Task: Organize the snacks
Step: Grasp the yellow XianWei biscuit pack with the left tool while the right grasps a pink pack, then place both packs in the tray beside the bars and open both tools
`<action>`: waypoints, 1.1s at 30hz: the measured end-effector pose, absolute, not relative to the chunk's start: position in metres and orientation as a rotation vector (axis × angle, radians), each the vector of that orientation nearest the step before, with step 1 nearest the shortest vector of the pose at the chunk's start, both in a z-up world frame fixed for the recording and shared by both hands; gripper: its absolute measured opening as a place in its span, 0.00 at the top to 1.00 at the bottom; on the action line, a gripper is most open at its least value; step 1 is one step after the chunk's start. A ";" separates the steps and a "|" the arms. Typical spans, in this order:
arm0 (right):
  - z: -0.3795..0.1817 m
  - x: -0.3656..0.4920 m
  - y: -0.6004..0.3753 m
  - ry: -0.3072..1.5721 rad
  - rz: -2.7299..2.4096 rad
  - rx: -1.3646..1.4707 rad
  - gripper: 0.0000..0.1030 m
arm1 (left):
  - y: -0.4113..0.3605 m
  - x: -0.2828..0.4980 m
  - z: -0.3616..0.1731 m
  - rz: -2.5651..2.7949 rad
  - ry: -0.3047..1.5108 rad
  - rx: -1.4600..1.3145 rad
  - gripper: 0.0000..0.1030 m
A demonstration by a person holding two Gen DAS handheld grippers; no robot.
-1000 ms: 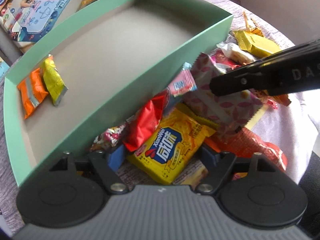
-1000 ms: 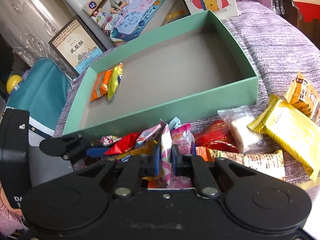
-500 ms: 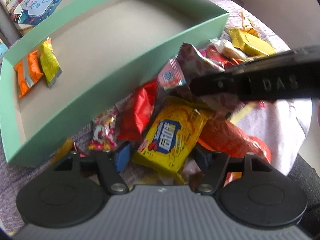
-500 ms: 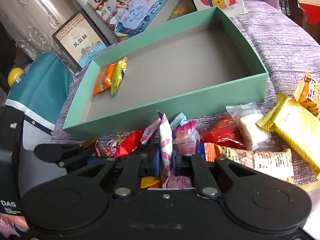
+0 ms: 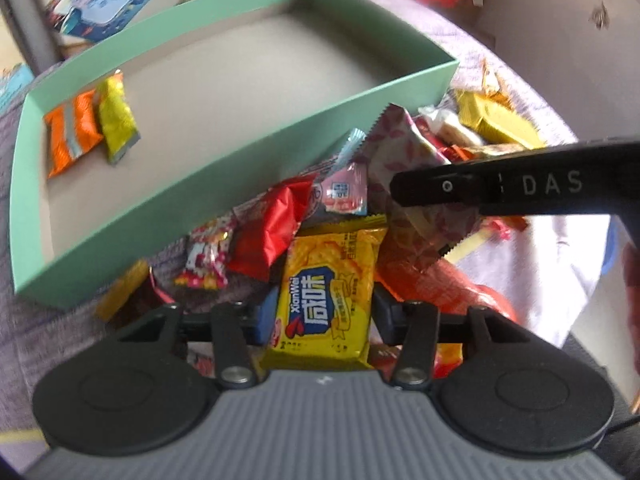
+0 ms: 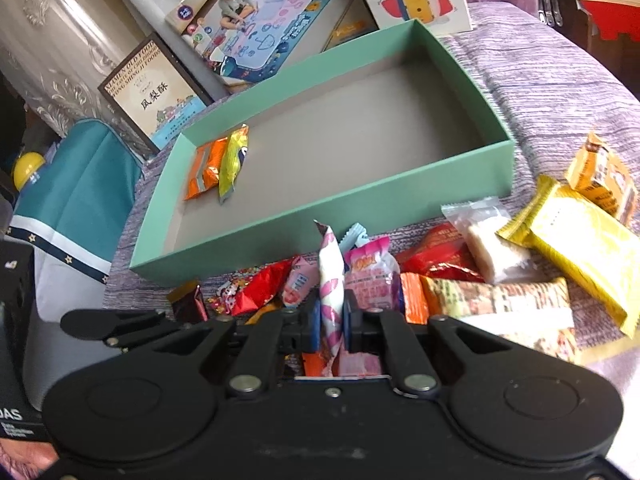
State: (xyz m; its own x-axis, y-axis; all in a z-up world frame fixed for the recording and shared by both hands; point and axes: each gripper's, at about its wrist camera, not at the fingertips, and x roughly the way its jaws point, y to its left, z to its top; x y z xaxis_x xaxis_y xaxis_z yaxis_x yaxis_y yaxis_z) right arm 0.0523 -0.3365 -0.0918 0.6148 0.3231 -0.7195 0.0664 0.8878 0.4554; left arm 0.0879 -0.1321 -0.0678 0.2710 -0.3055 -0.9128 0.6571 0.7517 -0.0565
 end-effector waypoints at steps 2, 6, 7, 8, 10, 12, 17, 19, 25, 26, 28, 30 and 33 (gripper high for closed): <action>-0.088 0.047 -0.339 0.900 0.152 0.477 0.90 | -0.128 0.083 -0.062 -0.663 1.116 0.351 0.53; -0.077 0.040 -0.340 0.879 0.157 0.485 0.90 | -0.120 0.076 -0.050 -0.652 1.106 0.308 0.53; -0.073 0.037 -0.341 0.871 0.158 0.484 0.90 | -0.117 0.074 -0.046 -0.647 1.103 0.293 0.53; -0.069 0.035 -0.340 0.862 0.158 0.483 0.90 | -0.114 0.074 -0.042 -0.643 1.101 0.282 0.53; -0.060 0.032 -0.339 0.844 0.163 0.478 0.90 | -0.108 0.072 -0.032 -0.632 1.090 0.252 0.53; -0.051 0.031 -0.337 0.826 0.169 0.474 0.90 | -0.100 0.072 -0.023 -0.615 1.075 0.218 0.53; -0.033 0.051 -0.323 0.793 0.188 0.460 0.90 | -0.077 0.086 -0.004 -0.532 1.019 0.176 0.53; -0.029 0.066 -0.313 0.780 0.198 0.457 0.90 | -0.065 0.099 0.000 -0.478 1.010 0.154 0.53; -0.030 0.125 -0.274 0.796 0.246 0.502 0.90 | -0.035 0.147 -0.002 -0.344 0.984 0.132 0.53; -0.033 0.132 -0.268 0.805 0.250 0.506 0.90 | -0.031 0.156 -0.004 -0.323 0.982 0.128 0.53; -0.039 0.150 -0.255 0.824 0.254 0.506 0.90 | -0.026 0.170 -0.008 -0.294 0.984 0.123 0.53; -0.048 0.165 -0.245 0.846 0.256 0.507 0.90 | -0.021 0.184 -0.015 -0.276 0.991 0.124 0.53; -0.057 0.181 -0.235 0.872 0.262 0.509 0.90 | -0.019 0.198 -0.023 -0.266 0.996 0.138 0.57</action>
State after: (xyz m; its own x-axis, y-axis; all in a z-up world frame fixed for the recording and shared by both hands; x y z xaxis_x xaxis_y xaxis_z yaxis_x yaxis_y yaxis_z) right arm 0.1810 -0.2347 -0.0574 0.6220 0.4190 -0.6615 -0.0143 0.8507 0.5254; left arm 0.1978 -0.0194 -0.0233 0.5147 -0.1581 -0.8427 0.2834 0.9590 -0.0068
